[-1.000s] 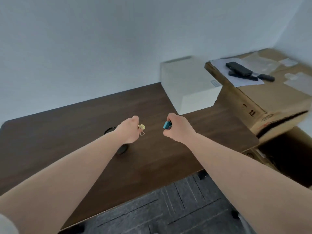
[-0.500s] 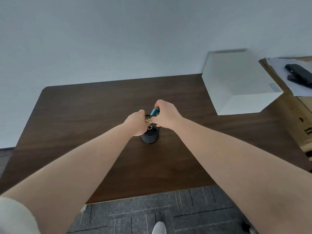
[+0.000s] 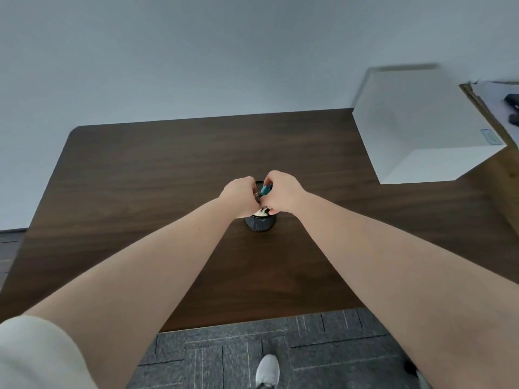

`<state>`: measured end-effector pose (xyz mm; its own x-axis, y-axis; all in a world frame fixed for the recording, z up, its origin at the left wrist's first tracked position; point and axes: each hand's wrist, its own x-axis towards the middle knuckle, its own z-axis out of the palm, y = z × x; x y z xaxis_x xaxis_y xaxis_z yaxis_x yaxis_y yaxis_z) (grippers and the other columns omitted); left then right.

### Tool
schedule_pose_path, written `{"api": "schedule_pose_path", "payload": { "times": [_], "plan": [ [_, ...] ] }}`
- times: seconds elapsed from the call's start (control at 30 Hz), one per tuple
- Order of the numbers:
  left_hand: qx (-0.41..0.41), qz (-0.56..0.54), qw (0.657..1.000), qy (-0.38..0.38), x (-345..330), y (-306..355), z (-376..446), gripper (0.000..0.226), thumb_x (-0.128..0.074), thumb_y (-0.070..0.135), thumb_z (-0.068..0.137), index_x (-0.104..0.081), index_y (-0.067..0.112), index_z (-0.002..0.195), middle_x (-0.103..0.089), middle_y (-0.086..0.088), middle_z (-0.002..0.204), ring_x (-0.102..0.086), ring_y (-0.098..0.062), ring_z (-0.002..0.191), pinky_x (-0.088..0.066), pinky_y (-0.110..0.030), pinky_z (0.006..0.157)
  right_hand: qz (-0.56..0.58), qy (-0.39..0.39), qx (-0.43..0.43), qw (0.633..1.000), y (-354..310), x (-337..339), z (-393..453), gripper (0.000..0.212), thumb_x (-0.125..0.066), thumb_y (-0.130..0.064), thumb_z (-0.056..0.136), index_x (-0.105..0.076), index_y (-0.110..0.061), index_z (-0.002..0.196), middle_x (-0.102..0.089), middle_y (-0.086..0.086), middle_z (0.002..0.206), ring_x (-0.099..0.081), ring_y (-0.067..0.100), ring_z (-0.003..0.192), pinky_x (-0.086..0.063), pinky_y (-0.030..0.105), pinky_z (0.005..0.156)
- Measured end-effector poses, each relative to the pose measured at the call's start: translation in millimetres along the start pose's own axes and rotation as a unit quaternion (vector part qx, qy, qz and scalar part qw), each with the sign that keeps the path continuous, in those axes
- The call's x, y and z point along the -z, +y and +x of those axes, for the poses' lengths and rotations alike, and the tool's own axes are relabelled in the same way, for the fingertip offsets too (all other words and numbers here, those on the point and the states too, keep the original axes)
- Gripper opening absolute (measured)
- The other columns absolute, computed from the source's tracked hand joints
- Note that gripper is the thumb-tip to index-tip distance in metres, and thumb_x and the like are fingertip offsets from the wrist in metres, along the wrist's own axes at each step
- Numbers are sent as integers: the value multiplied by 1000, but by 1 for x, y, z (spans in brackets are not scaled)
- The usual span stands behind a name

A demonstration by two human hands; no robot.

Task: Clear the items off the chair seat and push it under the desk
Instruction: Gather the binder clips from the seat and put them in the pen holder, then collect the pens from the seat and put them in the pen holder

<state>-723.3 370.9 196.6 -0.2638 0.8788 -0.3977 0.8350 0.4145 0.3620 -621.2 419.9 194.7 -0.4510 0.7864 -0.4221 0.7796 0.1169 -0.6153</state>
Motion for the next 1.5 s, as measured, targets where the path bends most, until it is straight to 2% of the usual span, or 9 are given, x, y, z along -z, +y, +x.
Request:
{"api": "schedule_pose_path", "payload": {
  "times": [0.17, 0.33, 0.53, 0.73, 0.87, 1.0, 1.17, 1.33, 1.5],
  "plan": [
    [-22, -12, 1000, 1, 0, -5, 1, 37, -64, 17, 79, -53, 8, 114, -62, -9, 113, -56, -26, 97, -43, -31, 74, -25, 14, 17, 999, 0, -2, 0, 34, -65, -6, 77, -54, -7, 109, -58, 10, 104, -66, 29, 84, -60, 40, 73],
    [-32, -5, 999, 16, 3, -8, 1, 46, -68, 22, 79, -51, 9, 120, -56, -10, 119, -55, -29, 104, -41, -31, 76, -30, 14, 22, 999, -2, 1, 2, 31, -67, -8, 79, -52, -9, 106, -57, 5, 94, -67, 26, 63, -57, 34, 63],
    [-38, 13, 999, 18, 5, -12, -2, 48, -71, 23, 77, -51, 12, 119, -57, -11, 116, -55, -28, 104, -40, -29, 74, -32, 41, 36, 998, -6, -2, 0, 26, -57, -25, 90, -54, -7, 109, -64, 10, 99, -69, 33, 84, -56, 43, 80],
    [-34, 42, 999, 7, 8, -6, -11, 54, -68, 27, 79, -46, 17, 128, -50, -10, 123, -54, -29, 107, -44, -35, 81, -70, 82, 56, 993, 1, 5, -8, 22, -54, -20, 88, -56, -10, 109, -63, 9, 107, -55, 24, 87, -44, 32, 69],
    [-49, 78, 996, -6, 7, 12, -18, 63, -65, 36, 82, -38, 23, 138, -44, -8, 131, -49, -31, 119, -44, -40, 89, -89, 90, 64, 990, 21, 18, -23, 32, -55, -23, 91, -51, -14, 121, -55, 9, 123, -57, 28, 102, -48, 37, 81],
    [-76, 120, 990, -13, -3, 46, -25, 66, -63, 37, 84, -31, 27, 141, -36, -5, 141, -40, -31, 129, -44, -44, 95, -96, 102, 47, 989, 58, 38, -46, 47, -56, -28, 91, -42, -19, 135, -49, 9, 134, -57, 30, 111, -50, 46, 92],
    [-129, 180, 975, -33, -31, 111, -36, 75, -62, 41, 84, -21, 30, 146, -25, -2, 152, -31, -28, 137, -44, -48, 100, -101, 114, 6, 988, 126, 67, -96, 59, -57, -30, 92, -31, -23, 144, -41, 6, 145, -50, 29, 125, -47, 45, 99],
    [-202, 244, 946, -66, -84, 197, -54, 81, -61, 44, 84, -13, 32, 149, -13, -3, 159, -19, -30, 144, -36, -52, 109, -82, 127, -83, 985, 220, 94, -164, 69, -54, -32, 94, -15, -32, 150, -17, 4, 160, -30, 31, 142, -37, 48, 110],
    [-299, 308, 897, -104, -159, 291, -91, 80, -62, 43, 86, -14, 32, 149, 4, -1, 161, -3, -29, 148, -27, -55, 113, -67, 147, -193, 968, 331, 103, -251, 75, -51, -35, 95, -1, -35, 151, -3, 5, 162, -11, 25, 148, -29, 47, 115]
  ]
}}
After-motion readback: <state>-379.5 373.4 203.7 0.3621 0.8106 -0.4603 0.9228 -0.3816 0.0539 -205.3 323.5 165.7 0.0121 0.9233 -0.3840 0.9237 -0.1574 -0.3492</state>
